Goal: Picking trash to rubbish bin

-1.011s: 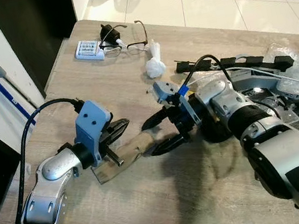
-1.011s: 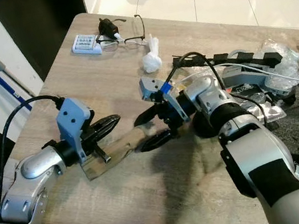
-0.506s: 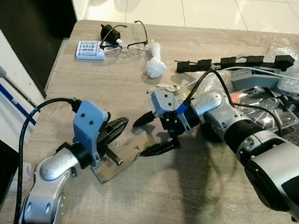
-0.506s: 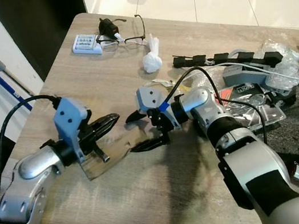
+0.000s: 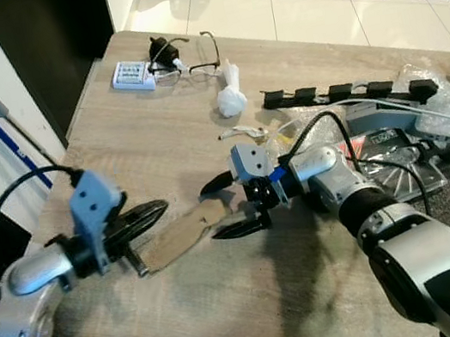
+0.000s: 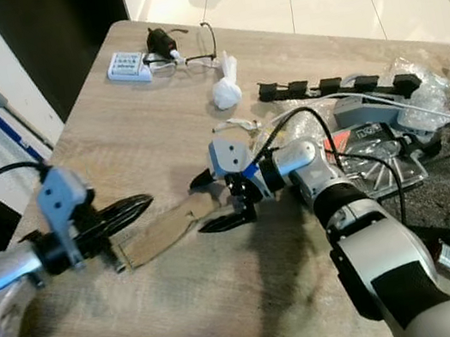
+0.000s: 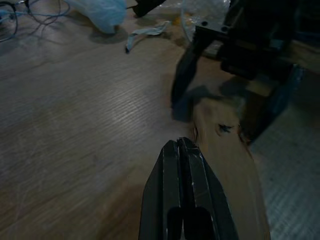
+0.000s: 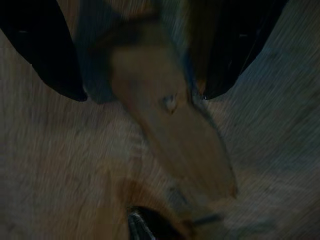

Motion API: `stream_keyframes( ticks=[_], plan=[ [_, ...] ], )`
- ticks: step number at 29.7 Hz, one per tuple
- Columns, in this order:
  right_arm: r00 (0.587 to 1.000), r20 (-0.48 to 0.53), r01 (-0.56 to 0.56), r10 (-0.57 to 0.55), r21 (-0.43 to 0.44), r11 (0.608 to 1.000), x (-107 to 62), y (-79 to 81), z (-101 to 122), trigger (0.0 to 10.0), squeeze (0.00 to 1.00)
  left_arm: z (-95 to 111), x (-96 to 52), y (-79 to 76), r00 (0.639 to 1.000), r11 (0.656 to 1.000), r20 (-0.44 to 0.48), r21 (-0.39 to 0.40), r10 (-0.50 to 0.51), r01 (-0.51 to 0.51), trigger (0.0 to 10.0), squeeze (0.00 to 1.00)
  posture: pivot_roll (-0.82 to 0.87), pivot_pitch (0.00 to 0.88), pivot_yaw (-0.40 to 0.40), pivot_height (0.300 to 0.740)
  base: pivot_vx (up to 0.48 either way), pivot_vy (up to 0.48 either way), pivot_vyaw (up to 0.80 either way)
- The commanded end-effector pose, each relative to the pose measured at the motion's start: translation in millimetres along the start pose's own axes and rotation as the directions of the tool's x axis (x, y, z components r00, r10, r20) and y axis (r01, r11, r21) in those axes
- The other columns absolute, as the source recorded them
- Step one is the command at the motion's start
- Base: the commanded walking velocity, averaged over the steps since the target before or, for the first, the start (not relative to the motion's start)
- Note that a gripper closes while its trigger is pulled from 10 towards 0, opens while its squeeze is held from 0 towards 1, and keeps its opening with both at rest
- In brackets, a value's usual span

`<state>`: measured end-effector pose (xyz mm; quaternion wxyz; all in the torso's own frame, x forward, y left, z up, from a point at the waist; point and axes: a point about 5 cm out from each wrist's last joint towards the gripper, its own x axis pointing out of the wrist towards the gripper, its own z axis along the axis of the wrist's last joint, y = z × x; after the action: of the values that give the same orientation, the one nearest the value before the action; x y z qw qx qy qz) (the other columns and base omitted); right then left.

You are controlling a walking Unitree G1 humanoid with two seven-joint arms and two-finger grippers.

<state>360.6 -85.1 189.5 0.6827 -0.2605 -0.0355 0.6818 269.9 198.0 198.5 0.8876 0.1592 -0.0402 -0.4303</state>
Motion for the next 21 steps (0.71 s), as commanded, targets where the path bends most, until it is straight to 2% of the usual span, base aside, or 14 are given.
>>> stream_keyframes(
  ticks=[1,3,7,14,15,17,19,20,21],
  plan=[
    [1.0,0.009,0.014,-0.014,0.024,1.0,-0.1,6.4,-8.2,10.0,0.0,1.7,-5.8,-3.5,0.999,0.999,-0.008,0.022,-0.034,0.034,10.0,0.0,0.02,0.305,-0.102,0.74,0.0,0.0,0.0],
    [1.0,0.015,0.02,-0.021,0.023,1.0,2.6,6.9,-8.1,10.0,0.0,-1.4,-12.0,-5.1,0.999,0.999,-0.026,0.028,-0.037,0.038,10.0,0.0,0.02,0.306,-0.102,0.74,0.0,0.0,0.0],
    [1.0,0.027,0.012,-0.013,0.025,1.0,5.0,8.8,-8.5,10.0,0.0,-2.3,-15.7,-6.2,0.999,0.999,-0.027,0.027,-0.034,0.034,10.0,0.0,0.02,0.306,-0.102,0.74,0.0,0.0,0.0],
    [0.997,0.033,-0.072,0.071,0.043,0.996,6.3,16.6,-12.4,10.0,0.0,-2.5,-15.9,-9.9,0.998,0.998,-0.015,0.011,-0.055,0.055,10.0,0.0,0.02,0.304,-0.103,0.74,0.0,0.0,0.0],
    [0.995,0.03,-0.097,0.095,0.059,0.994,5.2,18.6,-14.3,9.6,0.0,-2.8,-15.5,-11.1,0.998,0.998,-0.016,0.008,-0.063,0.063,10.0,0.0,0.02,0.304,-0.103,0.74,0.0,0.0,0.0],
    [0.993,0.028,-0.112,0.111,0.069,0.991,4.4,19.9,-15.6,9.6,0.0,-2.9,-15.3,-11.8,0.998,0.998,-0.016,0.006,-0.068,0.068,10.0,0.0,0.02,0.304,-0.103,0.74,0.0,0.0,0.0],
    [0.991,0.023,-0.136,0.134,0.102,0.985,2.2,22.1,-18.8,4.9,0.0,-3.1,-14.4,-12.8,0.997,0.997,-0.014,0.006,-0.071,0.071,10.0,0.0,0.02,0.304,-0.103,0.74,0.0,0.0,0.0],
    [0.991,0.023,-0.136,0.134,0.102,0.985,2.2,22.1,-18.8,4.9,0.0,-3.1,-14.4,-12.8,0.997,0.997,-0.014,0.006,-0.071,0.071,10.0,0.0,0.02,0.304,-0.103,0.74,0.0,0.0,0.0],
    [0.988,0.022,-0.152,0.15,0.123,0.981,1.0,23.6,-20.6,2.8,0.0,-3.4,-13.7,-13.4,0.997,0.997,-0.014,0.006,-0.073,0.073,10.0,0.0,0.02,0.304,-0.102,0.74,0.0,0.0,0.0]
  ],
)
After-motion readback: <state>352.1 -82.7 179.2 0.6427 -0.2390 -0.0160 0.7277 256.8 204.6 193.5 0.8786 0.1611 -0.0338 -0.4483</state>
